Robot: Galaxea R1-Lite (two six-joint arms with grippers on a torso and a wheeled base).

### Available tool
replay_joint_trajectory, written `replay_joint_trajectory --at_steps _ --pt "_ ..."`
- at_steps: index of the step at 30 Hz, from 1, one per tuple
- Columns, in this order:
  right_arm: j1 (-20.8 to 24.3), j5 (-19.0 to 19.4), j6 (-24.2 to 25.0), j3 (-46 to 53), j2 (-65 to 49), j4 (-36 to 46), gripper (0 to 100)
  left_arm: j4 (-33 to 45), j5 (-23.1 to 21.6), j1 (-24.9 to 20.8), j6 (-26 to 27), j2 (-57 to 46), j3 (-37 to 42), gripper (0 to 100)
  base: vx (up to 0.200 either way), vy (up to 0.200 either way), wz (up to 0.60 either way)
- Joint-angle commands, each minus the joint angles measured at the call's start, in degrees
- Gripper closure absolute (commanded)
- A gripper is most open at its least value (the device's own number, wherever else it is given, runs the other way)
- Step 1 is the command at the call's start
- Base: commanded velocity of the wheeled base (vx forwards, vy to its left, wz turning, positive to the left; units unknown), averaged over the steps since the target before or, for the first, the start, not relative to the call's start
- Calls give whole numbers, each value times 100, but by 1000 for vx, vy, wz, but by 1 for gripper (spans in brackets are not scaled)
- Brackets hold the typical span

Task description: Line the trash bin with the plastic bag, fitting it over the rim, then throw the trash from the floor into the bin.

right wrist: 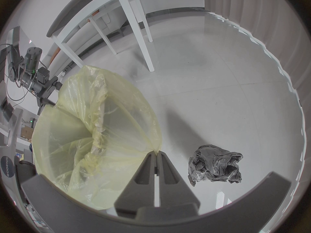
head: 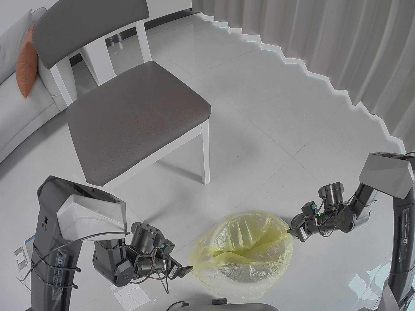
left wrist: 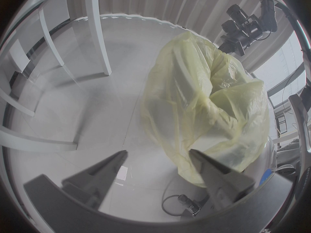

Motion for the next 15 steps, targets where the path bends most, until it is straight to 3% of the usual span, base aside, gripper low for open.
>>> replay_joint_trajectory --at_steps 1,15 --pt "-108 12 -3 338 -350 -15 0 -387 -4 12 -91 85 317 0 0 0 0" --pt "-204 12 -38 1261 -1334 -455 0 -1811 -57 188 -153 199 1363 0 0 0 0"
